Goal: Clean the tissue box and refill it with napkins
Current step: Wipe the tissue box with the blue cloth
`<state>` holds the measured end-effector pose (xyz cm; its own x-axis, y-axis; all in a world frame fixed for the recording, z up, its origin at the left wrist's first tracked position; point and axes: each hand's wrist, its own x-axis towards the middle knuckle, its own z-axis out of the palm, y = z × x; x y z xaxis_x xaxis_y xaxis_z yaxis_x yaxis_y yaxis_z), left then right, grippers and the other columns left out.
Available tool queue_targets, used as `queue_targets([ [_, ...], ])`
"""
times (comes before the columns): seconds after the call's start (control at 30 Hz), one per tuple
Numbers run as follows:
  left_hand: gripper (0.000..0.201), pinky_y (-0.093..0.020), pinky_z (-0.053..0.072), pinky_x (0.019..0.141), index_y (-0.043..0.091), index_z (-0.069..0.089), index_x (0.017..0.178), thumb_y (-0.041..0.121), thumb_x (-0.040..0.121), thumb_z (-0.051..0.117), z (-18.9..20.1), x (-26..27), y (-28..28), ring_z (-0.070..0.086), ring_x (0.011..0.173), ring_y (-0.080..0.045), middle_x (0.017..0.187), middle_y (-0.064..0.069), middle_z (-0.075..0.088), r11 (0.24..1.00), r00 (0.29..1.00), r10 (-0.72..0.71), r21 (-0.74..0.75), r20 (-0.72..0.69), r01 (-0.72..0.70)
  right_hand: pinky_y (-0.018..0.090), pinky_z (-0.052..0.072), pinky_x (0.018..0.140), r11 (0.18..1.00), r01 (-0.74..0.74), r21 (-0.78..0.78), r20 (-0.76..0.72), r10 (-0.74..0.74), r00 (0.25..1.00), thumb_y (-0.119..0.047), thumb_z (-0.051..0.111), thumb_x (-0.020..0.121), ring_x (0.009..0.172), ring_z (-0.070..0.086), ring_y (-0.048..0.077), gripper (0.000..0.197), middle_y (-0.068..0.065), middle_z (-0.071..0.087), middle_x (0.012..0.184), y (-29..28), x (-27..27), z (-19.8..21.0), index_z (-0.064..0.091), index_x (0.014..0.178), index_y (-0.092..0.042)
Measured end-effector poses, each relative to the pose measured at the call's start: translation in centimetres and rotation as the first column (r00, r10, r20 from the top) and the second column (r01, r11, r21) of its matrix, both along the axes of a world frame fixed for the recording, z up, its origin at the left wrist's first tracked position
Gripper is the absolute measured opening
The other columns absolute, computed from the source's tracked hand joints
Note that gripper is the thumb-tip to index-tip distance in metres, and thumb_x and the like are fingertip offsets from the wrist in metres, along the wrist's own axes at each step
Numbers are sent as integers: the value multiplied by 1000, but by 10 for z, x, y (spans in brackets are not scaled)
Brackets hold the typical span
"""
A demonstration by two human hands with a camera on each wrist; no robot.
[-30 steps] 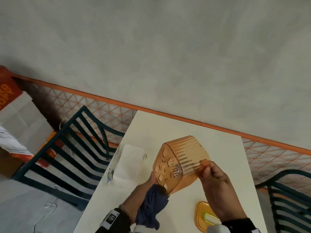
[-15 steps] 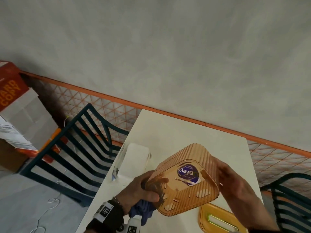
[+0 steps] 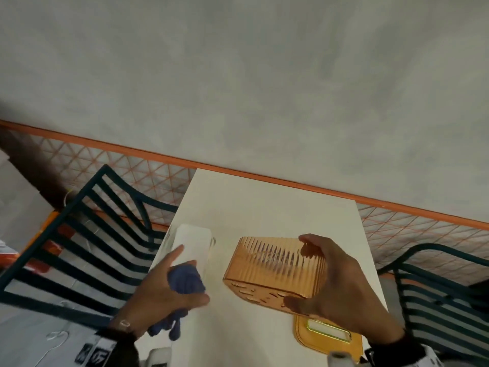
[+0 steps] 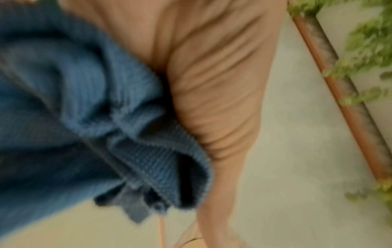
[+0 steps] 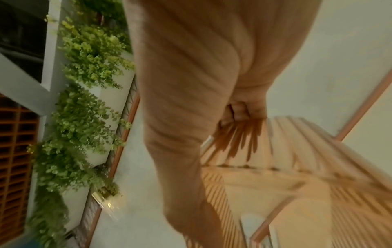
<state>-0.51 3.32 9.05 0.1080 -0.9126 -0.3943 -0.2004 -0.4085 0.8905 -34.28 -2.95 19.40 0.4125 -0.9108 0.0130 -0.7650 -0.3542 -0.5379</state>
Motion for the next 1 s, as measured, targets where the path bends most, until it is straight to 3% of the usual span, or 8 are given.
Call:
queue_targets([
  [0.1,61,-44,58,74,30,59,133,38,79,86,20,-9,-3,74,80,-29,92,-3,76,967,957,224,-76,-182,-241,4,44,83,993,20,-115,21,-18,1000,-67,87,47,107,55,-4,112,-22,54,120,-2,3,-14,40,142,-31],
  [0.17,45,-36,58,72,40,61,132,31,90,75,48,-40,-6,76,90,-20,97,4,78,936,956,219,-235,-194,-262,3,37,86,989,37,-144,33,-32,999,-64,89,48,106,54,0,118,-17,55,124,-3,8,-19,36,146,-28],
  [0.3,52,-10,48,98,32,54,146,24,96,68,78,-118,-14,57,126,8,142,18,60,818,999,-49,-573,17,50,8,43,89,981,9,-193,83,7,996,-73,85,49,106,58,3,129,-12,58,122,-5,24,-23,32,152,-15],
  [0.4,50,-16,33,117,24,55,146,32,99,66,62,-151,-23,40,144,3,155,15,47,641,934,-147,-688,324,339,22,54,93,980,-29,-195,150,59,987,-81,66,69,105,65,8,119,-3,66,121,-3,26,-20,32,152,-3],
  [0.5,40,-23,28,122,22,61,141,28,101,62,50,-156,-25,35,149,-3,154,15,48,577,918,-188,-717,349,391,21,55,90,974,-19,-227,146,53,988,-78,63,75,101,69,13,112,2,68,118,1,21,-17,35,151,0],
  [0.67,42,-19,35,118,29,55,145,34,103,56,26,-143,-36,32,149,0,154,28,42,761,980,-150,-617,132,200,26,58,92,983,19,-182,114,2,994,-69,81,49,107,63,8,131,-6,64,122,7,14,-29,30,154,-9],
  [0.87,45,-25,24,125,18,46,151,19,107,50,38,-158,-23,24,154,-8,161,10,39,570,899,-235,-697,368,435,31,55,100,982,-37,-185,103,57,993,-72,75,64,117,66,18,114,9,64,134,9,20,-29,33,151,-11],
  [1.0,44,-4,31,111,43,32,148,29,108,46,14,-125,-51,38,147,-3,159,17,38,820,970,-51,-545,236,176,25,55,89,993,33,-109,70,-25,997,-63,84,46,105,58,10,129,-10,56,119,13,15,-31,34,153,-13],
])
